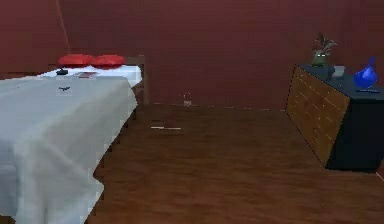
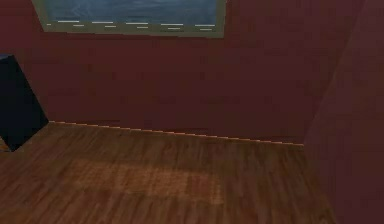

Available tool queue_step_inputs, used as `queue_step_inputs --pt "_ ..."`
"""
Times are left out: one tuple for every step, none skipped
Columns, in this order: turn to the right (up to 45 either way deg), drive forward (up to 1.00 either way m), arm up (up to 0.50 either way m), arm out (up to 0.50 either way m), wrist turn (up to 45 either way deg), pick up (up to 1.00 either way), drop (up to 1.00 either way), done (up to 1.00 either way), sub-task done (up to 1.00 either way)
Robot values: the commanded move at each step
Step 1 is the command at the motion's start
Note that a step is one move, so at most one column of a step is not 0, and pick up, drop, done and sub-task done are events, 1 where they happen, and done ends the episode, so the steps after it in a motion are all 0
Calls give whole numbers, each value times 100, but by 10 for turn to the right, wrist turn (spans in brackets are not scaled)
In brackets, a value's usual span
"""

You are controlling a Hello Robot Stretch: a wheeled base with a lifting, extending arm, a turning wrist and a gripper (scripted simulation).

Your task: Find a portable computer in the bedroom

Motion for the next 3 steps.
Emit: queue_step_inputs --pt "-330 0 0 0 0 0 0 0 0" --pt "-30 0 0 0 0 0 0 0 0" --pt "0 40 0 0 0 0 0 0 0"
